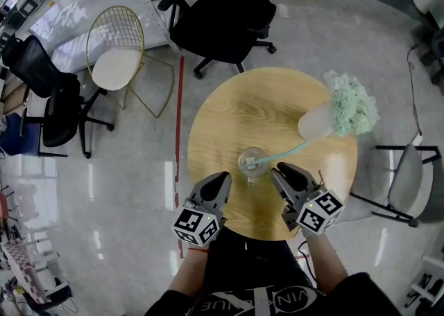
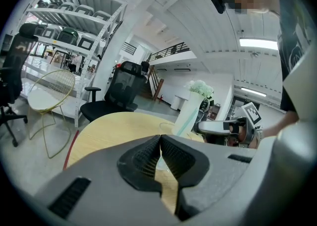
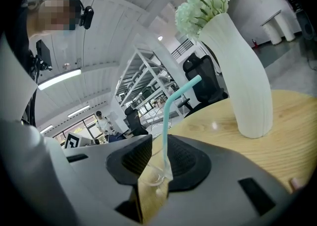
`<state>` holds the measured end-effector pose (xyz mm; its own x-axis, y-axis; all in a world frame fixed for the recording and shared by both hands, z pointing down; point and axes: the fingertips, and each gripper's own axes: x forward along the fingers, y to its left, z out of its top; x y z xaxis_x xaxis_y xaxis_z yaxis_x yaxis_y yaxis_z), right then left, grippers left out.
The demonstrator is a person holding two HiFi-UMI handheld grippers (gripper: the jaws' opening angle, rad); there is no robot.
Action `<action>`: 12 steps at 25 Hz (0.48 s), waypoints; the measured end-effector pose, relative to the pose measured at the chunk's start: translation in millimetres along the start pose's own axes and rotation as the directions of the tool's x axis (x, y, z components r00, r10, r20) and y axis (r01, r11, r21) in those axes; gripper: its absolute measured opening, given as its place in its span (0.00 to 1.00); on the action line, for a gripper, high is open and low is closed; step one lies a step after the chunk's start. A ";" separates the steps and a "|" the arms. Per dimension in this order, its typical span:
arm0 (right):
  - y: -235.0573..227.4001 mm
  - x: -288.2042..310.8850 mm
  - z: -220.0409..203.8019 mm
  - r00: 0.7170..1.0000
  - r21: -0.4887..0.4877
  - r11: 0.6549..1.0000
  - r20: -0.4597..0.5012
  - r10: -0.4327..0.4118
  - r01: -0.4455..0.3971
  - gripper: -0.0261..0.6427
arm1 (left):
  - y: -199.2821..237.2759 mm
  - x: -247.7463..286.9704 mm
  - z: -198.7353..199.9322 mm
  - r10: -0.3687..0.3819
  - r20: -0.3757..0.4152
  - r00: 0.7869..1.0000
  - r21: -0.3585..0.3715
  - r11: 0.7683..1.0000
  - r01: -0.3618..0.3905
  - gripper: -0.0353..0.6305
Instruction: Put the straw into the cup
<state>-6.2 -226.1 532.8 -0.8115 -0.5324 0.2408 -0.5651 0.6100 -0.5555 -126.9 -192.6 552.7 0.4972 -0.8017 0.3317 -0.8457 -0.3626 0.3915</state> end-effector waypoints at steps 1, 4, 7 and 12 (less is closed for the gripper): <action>1.1 -1.8 0.8 1.000 -0.001 1.000 0.002 0.002 -0.002 0.17 | -1.7 -0.5 0.8 0.000 0.003 1.000 0.001 1.000 0.000 0.07; 7.5 -4.8 2.1 1.000 -0.009 1.000 0.007 0.018 -0.018 0.15 | -6.7 -4.4 3.3 0.005 0.013 1.000 0.002 1.000 -0.005 0.07; 16.0 -5.3 1.3 0.999 -0.021 0.999 0.008 0.043 -0.043 0.09 | -10.5 -9.4 4.6 0.011 0.028 1.000 0.005 1.000 -0.012 0.07; 25.1 -3.5 2.6 0.997 -0.045 0.996 0.000 0.072 -0.072 0.04 | -14.7 -13.1 6.0 0.017 0.047 0.999 0.008 1.000 -0.018 0.07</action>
<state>-17.2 -210.4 515.9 -0.8500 -0.4871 0.2006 -0.5116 0.6726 -0.5347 -122.2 -179.6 537.4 0.4729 -0.8292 0.2981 -0.8560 -0.3521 0.3786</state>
